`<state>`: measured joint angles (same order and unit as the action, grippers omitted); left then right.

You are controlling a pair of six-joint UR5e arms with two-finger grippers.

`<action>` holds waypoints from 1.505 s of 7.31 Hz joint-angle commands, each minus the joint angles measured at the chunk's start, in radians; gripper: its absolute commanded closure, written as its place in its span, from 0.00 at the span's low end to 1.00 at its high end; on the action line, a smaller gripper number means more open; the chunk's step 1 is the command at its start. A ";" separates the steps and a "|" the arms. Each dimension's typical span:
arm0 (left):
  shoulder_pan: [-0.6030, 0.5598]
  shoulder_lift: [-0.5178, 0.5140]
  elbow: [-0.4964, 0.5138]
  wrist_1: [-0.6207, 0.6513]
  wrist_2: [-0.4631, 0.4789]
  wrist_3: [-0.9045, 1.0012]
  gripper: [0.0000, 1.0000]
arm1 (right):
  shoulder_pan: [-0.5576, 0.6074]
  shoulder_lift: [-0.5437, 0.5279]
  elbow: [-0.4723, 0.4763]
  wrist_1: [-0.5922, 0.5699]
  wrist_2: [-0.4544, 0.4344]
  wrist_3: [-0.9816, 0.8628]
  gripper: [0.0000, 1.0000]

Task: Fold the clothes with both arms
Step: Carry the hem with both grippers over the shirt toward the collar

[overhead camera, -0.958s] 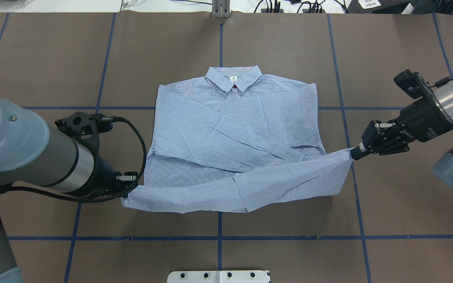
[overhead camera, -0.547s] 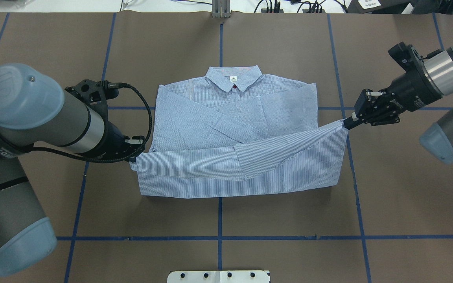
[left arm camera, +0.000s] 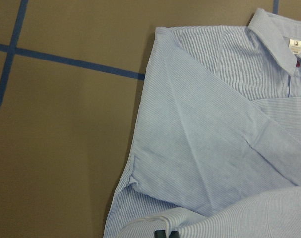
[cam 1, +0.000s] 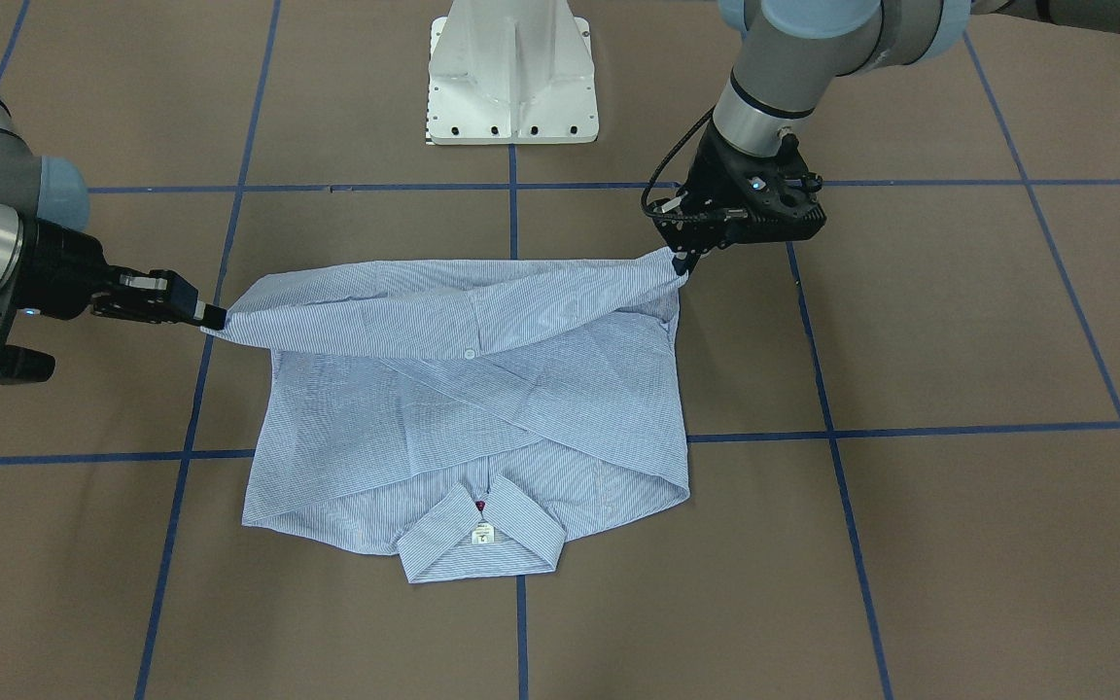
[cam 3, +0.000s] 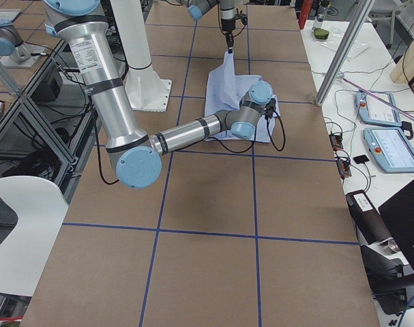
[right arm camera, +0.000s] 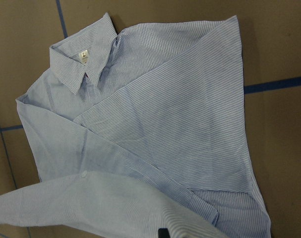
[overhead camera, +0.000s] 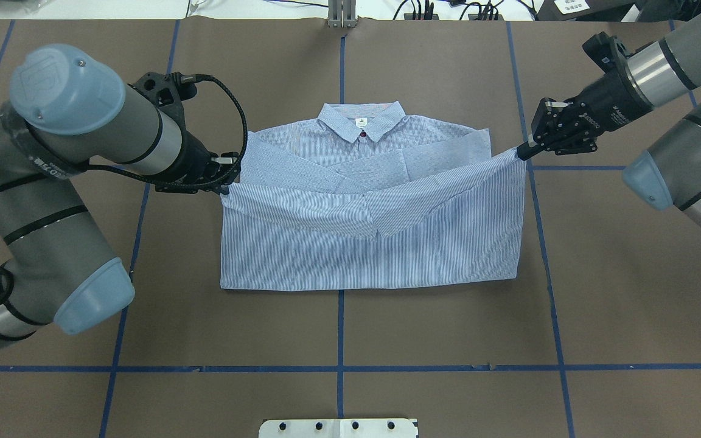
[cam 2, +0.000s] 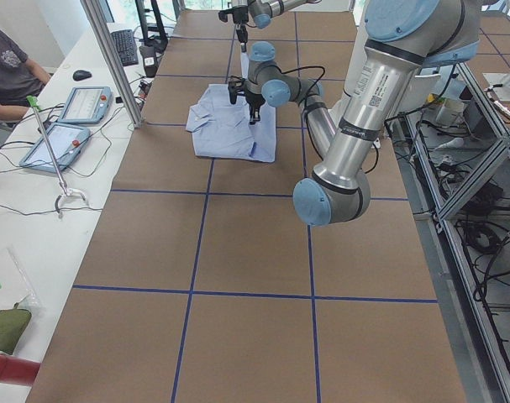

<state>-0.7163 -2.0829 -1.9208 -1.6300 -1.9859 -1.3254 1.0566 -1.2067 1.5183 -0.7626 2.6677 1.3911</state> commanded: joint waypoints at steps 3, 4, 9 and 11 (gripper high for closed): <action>-0.068 -0.054 0.253 -0.238 -0.007 0.002 1.00 | 0.017 0.071 -0.139 0.005 -0.057 -0.006 1.00; -0.071 -0.054 0.308 -0.328 -0.005 0.002 1.00 | 0.022 0.076 -0.159 0.005 -0.069 -0.004 1.00; -0.092 -0.126 0.459 -0.402 -0.005 0.000 1.00 | 0.016 0.145 -0.273 0.003 -0.137 -0.011 1.00; -0.095 -0.123 0.467 -0.401 -0.004 0.015 1.00 | 0.010 0.162 -0.282 0.000 -0.140 -0.009 1.00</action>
<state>-0.8094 -2.2055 -1.4636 -2.0317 -1.9907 -1.3209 1.0697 -1.0552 1.2432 -0.7600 2.5300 1.3811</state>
